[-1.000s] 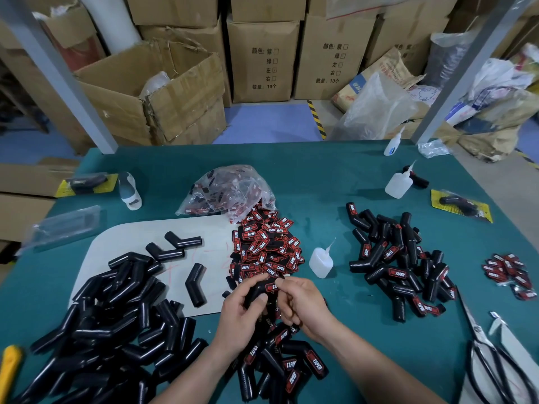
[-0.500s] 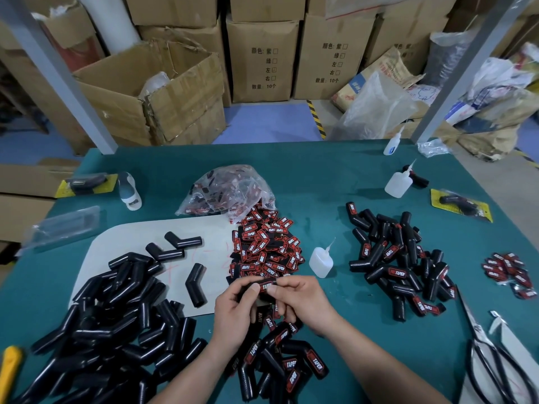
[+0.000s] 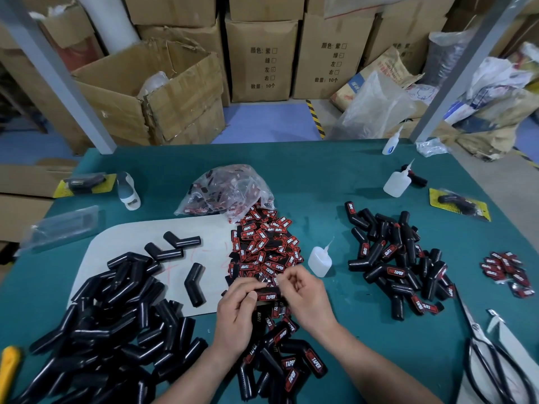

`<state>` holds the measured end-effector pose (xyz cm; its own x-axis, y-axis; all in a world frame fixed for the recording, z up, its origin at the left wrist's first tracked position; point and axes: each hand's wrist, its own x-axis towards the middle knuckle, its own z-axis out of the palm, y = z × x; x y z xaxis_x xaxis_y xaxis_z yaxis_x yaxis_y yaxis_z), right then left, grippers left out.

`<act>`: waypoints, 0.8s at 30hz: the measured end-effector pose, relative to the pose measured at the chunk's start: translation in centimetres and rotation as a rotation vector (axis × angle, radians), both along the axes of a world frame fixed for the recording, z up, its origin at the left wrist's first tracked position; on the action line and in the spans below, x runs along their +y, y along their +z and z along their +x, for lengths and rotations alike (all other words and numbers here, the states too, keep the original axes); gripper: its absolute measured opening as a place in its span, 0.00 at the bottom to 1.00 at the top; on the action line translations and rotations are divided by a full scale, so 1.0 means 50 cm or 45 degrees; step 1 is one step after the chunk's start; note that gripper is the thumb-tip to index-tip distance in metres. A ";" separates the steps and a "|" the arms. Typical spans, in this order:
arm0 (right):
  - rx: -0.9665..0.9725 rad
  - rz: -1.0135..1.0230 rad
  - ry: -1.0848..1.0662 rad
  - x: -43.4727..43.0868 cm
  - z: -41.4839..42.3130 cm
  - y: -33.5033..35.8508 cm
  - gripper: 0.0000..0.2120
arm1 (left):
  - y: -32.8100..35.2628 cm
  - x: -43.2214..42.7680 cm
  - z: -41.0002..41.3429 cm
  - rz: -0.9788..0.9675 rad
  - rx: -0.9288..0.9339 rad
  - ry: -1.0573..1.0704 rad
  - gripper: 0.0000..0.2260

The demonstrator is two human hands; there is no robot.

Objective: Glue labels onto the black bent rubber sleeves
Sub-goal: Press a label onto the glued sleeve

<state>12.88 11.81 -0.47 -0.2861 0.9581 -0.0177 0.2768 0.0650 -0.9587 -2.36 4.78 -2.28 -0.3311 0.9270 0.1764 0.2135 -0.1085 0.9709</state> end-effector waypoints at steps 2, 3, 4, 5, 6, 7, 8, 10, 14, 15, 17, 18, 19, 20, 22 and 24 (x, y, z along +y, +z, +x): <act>-0.006 0.048 0.156 -0.001 0.001 0.003 0.13 | -0.003 -0.003 0.005 0.015 0.079 -0.016 0.13; 0.014 0.023 0.254 -0.002 0.002 0.003 0.17 | -0.003 -0.005 0.009 -0.002 0.087 -0.008 0.13; 0.003 0.025 0.323 -0.002 0.003 0.008 0.17 | -0.003 -0.009 0.011 -0.021 0.073 0.027 0.14; -0.016 0.067 0.358 0.001 0.004 0.010 0.15 | -0.001 -0.012 0.010 -0.038 0.056 0.080 0.14; -0.060 0.130 0.386 0.005 0.008 0.016 0.12 | 0.000 -0.013 0.005 -0.035 0.065 0.135 0.15; -0.114 0.189 0.424 0.011 0.016 0.017 0.10 | 0.001 -0.011 -0.002 -0.024 0.118 0.183 0.14; -0.194 0.251 0.493 0.016 0.023 0.021 0.09 | 0.001 -0.009 -0.008 -0.014 0.203 0.211 0.14; -0.407 0.457 0.662 0.021 0.029 0.027 0.11 | -0.001 -0.004 -0.011 -0.050 0.374 0.204 0.14; -0.462 0.759 0.463 0.014 0.012 0.054 0.06 | -0.023 0.005 -0.011 -0.062 0.789 0.019 0.06; -0.352 0.751 0.414 0.007 -0.005 0.065 0.05 | -0.022 0.010 -0.012 -0.054 0.852 -0.022 0.05; -0.317 0.707 0.562 -0.003 -0.061 0.092 0.06 | -0.019 0.020 -0.005 -0.100 0.898 0.008 0.06; -0.398 0.727 0.716 -0.002 -0.098 0.103 0.08 | -0.019 0.023 -0.001 -0.155 0.881 0.066 0.06; -0.488 0.757 0.867 0.004 -0.138 0.112 0.11 | -0.011 0.024 0.005 -0.270 0.826 0.119 0.06; -0.576 0.765 0.991 0.015 -0.178 0.122 0.15 | -0.016 0.029 0.004 -0.353 0.835 0.191 0.08; -0.760 0.813 1.166 0.043 -0.247 0.126 0.24 | -0.023 0.023 -0.008 -0.367 0.798 0.117 0.09; -1.014 0.820 1.262 0.061 -0.296 0.119 0.24 | -0.028 0.014 -0.014 -0.239 0.790 -0.055 0.08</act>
<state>-1.93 14.86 5.50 -0.9525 0.2731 -0.1347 0.3019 0.9048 -0.3004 -3.07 5.49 -3.66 -0.1814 0.9708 0.1569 0.7403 0.0297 0.6716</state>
